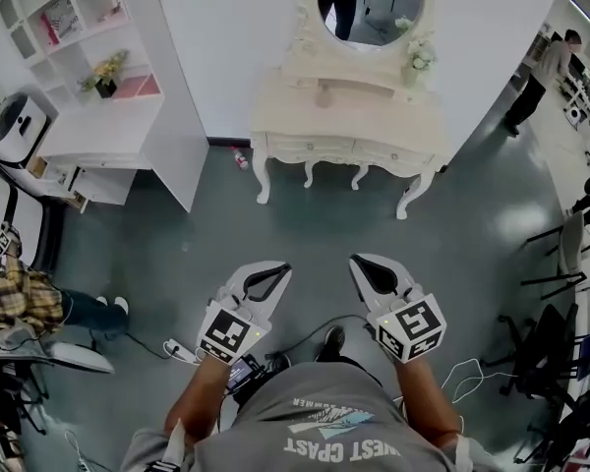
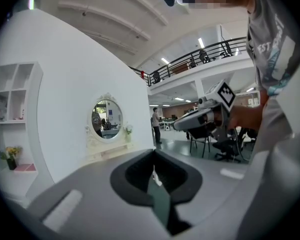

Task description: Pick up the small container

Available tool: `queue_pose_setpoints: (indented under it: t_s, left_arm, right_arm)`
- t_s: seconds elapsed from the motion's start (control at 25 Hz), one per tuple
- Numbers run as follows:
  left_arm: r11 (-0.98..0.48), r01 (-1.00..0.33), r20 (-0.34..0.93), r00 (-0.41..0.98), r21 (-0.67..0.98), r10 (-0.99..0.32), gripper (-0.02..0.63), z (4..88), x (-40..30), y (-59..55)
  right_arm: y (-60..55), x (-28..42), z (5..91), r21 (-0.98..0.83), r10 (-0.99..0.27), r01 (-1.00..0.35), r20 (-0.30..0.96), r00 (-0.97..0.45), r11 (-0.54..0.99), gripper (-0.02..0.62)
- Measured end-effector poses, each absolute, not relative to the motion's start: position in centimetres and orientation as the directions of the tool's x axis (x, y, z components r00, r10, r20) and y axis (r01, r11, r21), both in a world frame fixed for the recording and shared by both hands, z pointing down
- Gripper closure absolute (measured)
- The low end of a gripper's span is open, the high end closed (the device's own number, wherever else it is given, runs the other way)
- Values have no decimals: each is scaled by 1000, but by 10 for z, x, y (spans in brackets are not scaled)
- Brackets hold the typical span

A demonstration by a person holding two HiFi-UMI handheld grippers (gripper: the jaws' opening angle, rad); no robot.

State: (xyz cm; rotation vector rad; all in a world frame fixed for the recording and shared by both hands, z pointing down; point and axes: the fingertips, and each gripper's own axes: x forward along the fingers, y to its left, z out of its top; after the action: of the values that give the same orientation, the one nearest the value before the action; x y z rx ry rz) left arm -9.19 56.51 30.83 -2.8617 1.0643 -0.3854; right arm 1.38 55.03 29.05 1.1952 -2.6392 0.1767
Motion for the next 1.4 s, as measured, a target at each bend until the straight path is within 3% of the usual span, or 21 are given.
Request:
queue_pose_setpoints:
  t_s: [0.72,1.4]
  left_arm:
    - [-652,-730,251,605,-206,-756,603,291,16,469]
    - [-817,-547,232,784,-181,-576,603,298,16,347]
  right_arm:
    - [436,120,291,-79,-627,-650,201,-753,756,594]
    - [357,112,308,-98,-765,-804,260,-589,586,594]
